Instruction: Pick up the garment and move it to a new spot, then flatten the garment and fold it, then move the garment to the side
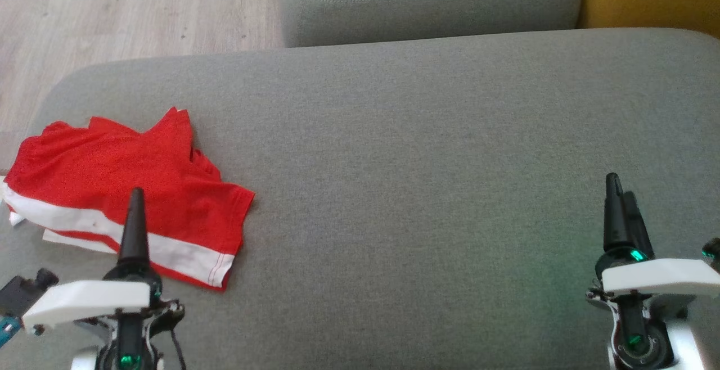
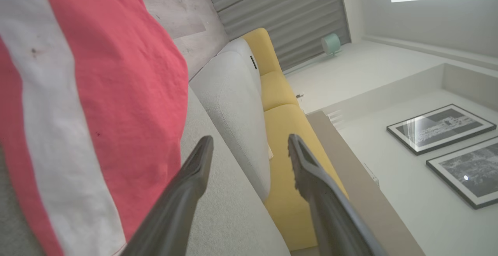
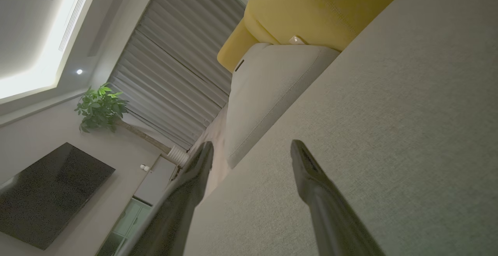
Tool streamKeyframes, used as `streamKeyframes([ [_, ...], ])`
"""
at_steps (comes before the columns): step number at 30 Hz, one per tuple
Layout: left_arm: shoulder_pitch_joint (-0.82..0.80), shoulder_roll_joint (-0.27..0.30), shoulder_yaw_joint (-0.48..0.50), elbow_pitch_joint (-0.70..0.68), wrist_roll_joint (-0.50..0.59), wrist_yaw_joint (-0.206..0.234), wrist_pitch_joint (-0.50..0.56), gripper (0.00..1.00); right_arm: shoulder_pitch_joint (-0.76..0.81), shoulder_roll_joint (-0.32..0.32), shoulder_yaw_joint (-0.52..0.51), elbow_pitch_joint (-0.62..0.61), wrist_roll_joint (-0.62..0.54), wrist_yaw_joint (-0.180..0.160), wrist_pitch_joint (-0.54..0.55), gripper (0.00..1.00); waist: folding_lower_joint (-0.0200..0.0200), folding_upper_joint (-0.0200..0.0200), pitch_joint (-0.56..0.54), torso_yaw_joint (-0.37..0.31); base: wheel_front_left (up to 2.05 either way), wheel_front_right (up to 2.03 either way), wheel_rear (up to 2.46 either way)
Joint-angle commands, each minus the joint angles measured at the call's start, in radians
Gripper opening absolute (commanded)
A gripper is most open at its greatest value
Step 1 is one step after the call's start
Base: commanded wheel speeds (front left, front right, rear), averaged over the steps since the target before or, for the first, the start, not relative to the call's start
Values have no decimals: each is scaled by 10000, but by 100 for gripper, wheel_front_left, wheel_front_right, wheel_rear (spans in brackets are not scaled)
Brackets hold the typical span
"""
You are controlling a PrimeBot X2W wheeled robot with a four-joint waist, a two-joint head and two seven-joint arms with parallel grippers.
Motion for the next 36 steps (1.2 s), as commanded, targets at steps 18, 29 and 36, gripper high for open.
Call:
streamKeyframes([
  [18, -385, 146, -1178, -1136, 3970, 313, -609, 100, -398, -70, 310, -587, -3102, -5, -625, 100, -1, 0, 31, -16, 0, 0, 0],
  [29, -412, 349, -1961, -1326, 5812, 772, -931, 100, -444, -76, 439, -723, -4739, -6, -950, 100, -1, 0, 54, -17, 0, 0, 0],
  [36, -453, 560, -2412, -1457, 6567, 1133, -1106, 100, -483, -79, 557, -792, -5580, -6, -1127, 100, -1, 0, 58, -21, 0, 0, 0],
])
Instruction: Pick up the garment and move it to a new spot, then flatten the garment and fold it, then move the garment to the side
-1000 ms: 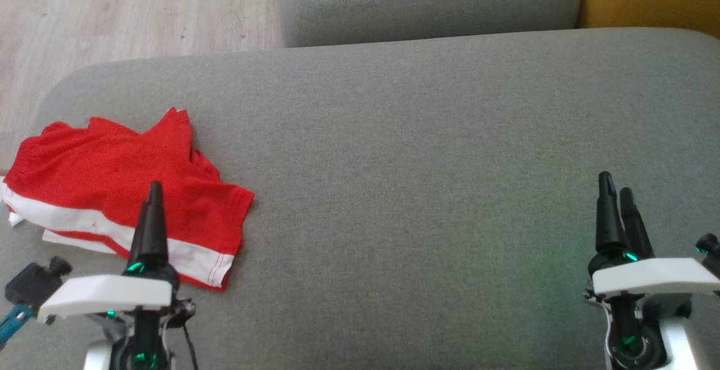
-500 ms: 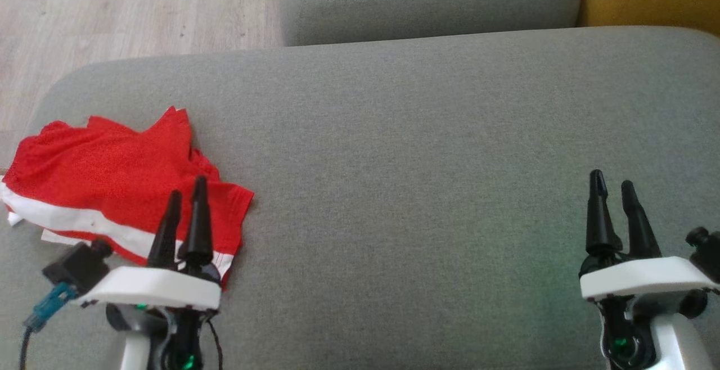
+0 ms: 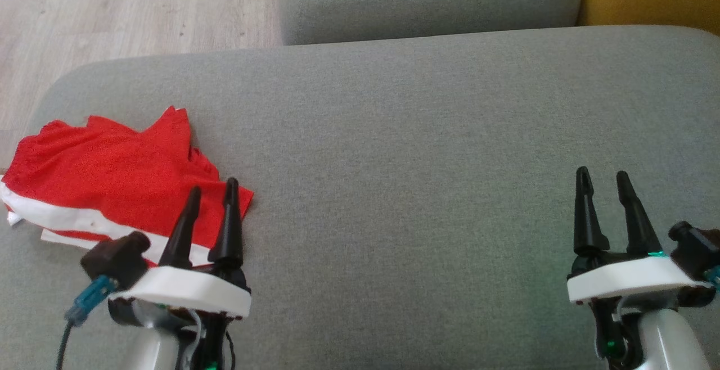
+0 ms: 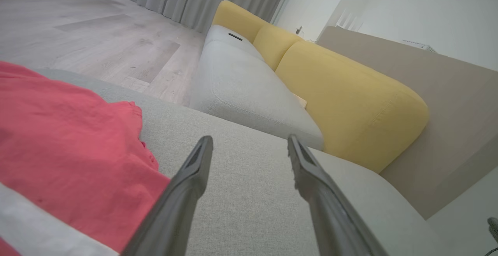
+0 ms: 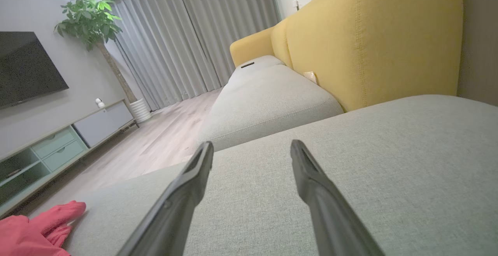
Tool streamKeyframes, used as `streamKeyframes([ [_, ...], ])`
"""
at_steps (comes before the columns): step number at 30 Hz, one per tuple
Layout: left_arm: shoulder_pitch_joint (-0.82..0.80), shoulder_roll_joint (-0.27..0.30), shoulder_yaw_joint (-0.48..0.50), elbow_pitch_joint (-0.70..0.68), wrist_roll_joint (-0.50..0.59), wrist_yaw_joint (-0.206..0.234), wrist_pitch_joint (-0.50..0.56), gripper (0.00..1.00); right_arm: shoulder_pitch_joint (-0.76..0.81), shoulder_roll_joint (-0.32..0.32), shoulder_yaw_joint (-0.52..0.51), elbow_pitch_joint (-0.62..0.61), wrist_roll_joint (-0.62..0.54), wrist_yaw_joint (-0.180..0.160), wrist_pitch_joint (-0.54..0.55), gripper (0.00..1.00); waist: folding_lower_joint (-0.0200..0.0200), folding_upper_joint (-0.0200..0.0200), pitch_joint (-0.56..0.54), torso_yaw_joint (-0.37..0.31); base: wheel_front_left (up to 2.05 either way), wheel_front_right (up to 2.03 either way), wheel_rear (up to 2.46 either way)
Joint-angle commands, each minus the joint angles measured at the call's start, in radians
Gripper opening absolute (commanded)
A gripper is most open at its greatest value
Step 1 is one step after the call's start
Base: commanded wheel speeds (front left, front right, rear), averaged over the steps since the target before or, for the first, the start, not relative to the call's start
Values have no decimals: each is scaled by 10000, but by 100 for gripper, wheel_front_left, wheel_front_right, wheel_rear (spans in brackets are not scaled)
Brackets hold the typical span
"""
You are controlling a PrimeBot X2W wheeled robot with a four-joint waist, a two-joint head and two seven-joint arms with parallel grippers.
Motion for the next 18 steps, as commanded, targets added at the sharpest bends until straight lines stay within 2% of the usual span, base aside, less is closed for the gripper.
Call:
streamKeyframes([
  [1, -478, 215, 89, -454, 333, 97, -127, 100, -500, -76, 228, -454, -369, -6, -134, 100, -1, -1, -2, -2, 0, 0, 0],
  [8, -537, 493, -466, -260, 1278, 407, -331, 100, -508, -80, 336, -538, -1423, -7, -340, 100, -1, -1, 10, 14, 0, 0, 0],
  [18, -777, 1024, -1523, -302, 2759, 1242, -623, 100, -574, -86, 546, -667, -2926, -7, -635, 100, -1, -1, 1, 7, 0, 0, 0],
])
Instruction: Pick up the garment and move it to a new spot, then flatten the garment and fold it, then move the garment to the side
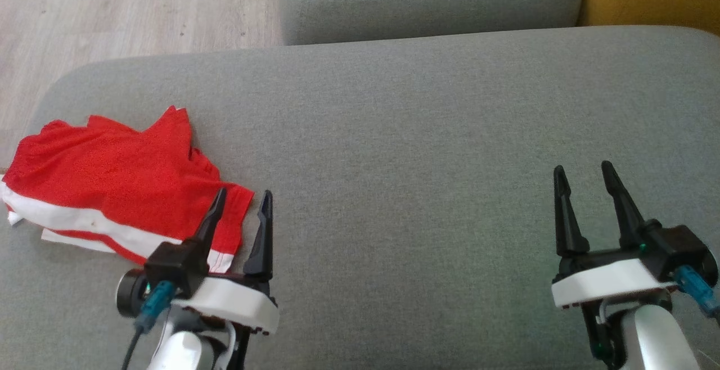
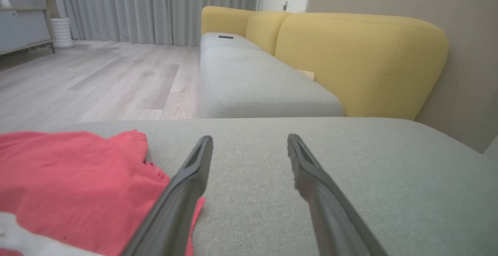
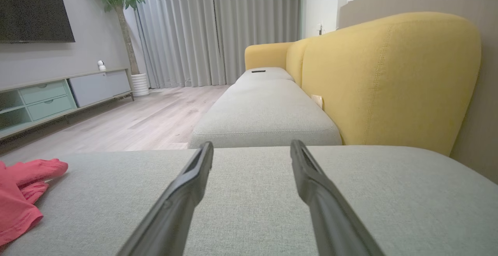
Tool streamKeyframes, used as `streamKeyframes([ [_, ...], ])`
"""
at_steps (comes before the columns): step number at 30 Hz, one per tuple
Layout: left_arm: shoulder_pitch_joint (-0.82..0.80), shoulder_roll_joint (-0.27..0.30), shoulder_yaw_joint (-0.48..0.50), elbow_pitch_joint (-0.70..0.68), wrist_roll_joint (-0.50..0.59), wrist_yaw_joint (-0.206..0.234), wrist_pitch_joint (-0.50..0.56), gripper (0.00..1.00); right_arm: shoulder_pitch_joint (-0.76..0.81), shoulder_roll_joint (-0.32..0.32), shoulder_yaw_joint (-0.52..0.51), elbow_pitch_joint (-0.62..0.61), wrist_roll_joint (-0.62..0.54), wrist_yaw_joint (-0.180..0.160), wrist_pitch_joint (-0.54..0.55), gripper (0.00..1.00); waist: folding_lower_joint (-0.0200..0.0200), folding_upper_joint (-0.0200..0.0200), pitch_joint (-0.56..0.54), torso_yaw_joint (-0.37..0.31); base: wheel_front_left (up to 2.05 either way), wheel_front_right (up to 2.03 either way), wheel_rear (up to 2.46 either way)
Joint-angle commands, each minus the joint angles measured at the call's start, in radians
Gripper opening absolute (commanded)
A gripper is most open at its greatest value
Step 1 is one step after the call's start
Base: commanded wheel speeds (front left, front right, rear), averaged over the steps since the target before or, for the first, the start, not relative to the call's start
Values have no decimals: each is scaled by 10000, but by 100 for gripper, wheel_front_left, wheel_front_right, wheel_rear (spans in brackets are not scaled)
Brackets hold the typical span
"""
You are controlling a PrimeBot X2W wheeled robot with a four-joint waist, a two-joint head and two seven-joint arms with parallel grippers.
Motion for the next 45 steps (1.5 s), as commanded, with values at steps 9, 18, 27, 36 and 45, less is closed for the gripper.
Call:
streamKeyframes([
  [9, -659, 162, -91, -946, 513, 460, -363, 100, -586, -85, 458, -632, -758, -8, -408, 100, -1, -1, -5, -20, 0, 0, 0],
  [18, -61, -802, 1346, -1162, 399, -1071, -625, 100, -425, -90, 390, -432, 204, -9, -673, 100, -1, -1, -32, 23, 0, 0, 0],
  [27, 175, -1047, 1792, 20, 349, -2152, -835, 100, -362, -95, 516, 357, 1406, -9, -885, 100, -1, -1, -116, 48, 0, 0, 0],
  [36, 83, -1052, 1864, 89, 183, -2091, -835, 100, -441, -95, 645, 678, 1710, -9, -885, 100, -1, -1, -147, 25, 0, 0, 0],
  [45, 107, -1053, 1861, 170, 42, -2026, -835, 100, -445, -95, 822, 853, 1712, -9, -885, 100, -1, -1, -176, 179, 0, 0, 0],
])
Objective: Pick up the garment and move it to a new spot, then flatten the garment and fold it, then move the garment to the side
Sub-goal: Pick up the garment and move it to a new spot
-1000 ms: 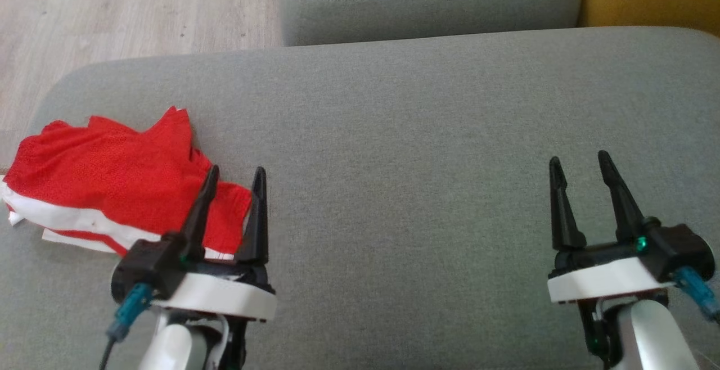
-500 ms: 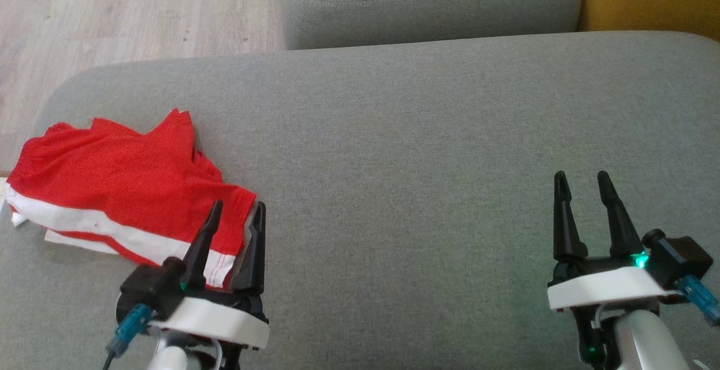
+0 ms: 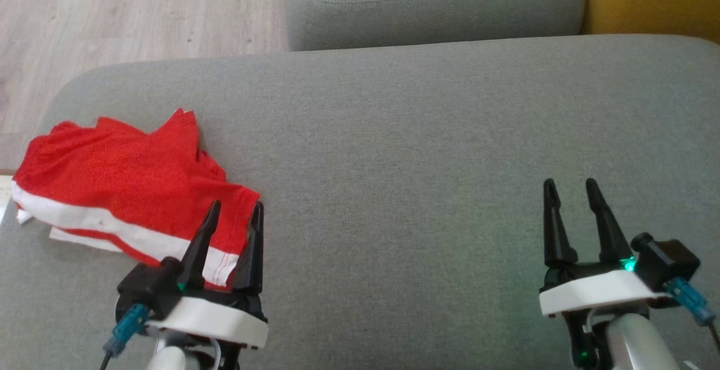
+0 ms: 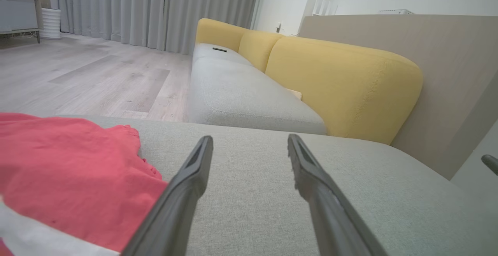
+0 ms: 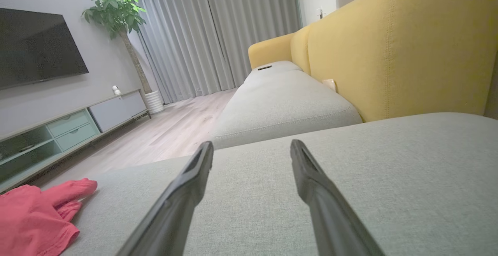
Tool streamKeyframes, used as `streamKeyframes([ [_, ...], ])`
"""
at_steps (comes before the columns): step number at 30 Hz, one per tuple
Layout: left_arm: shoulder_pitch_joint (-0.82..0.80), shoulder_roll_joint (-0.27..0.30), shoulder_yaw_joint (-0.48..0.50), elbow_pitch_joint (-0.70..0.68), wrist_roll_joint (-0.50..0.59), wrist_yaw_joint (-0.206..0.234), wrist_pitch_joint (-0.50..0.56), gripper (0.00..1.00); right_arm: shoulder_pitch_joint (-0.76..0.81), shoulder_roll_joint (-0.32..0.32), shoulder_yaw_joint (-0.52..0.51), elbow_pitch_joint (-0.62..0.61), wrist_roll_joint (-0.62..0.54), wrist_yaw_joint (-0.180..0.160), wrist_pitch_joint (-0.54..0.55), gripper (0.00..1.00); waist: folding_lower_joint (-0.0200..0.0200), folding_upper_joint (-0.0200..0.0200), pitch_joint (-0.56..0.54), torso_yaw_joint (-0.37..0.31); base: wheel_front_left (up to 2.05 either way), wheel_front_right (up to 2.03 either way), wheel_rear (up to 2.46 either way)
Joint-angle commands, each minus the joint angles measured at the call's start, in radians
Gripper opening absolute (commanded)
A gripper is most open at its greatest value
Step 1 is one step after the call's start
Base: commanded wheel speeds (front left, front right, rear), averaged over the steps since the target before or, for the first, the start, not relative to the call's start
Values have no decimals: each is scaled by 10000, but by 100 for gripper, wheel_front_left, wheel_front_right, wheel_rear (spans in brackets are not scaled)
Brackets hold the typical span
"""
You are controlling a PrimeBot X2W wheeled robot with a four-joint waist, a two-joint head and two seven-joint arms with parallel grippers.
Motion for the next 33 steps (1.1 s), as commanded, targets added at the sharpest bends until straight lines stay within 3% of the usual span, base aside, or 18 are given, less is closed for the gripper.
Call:
streamKeyframes([
  [1, -477, -29, 372, -262, -76, 102, -120, 100, -329, -83, 335, -267, 9, -9, -109, 100, 0, 0, -13, 110, 0, 0, 0],
  [22, -265, -29, 1577, -183, 309, 316, -120, 100, -321, -83, 1897, 311, 310, -9, -109, 100, 0, 0, -367, 2527, 0, 0, 0],
  [33, -216, -30, 1977, -220, 363, 259, -120, 100, -316, -83, 2106, 465, 475, -9, -109, 100, 0, 0, -364, 3182, 0, 0, 0],
])
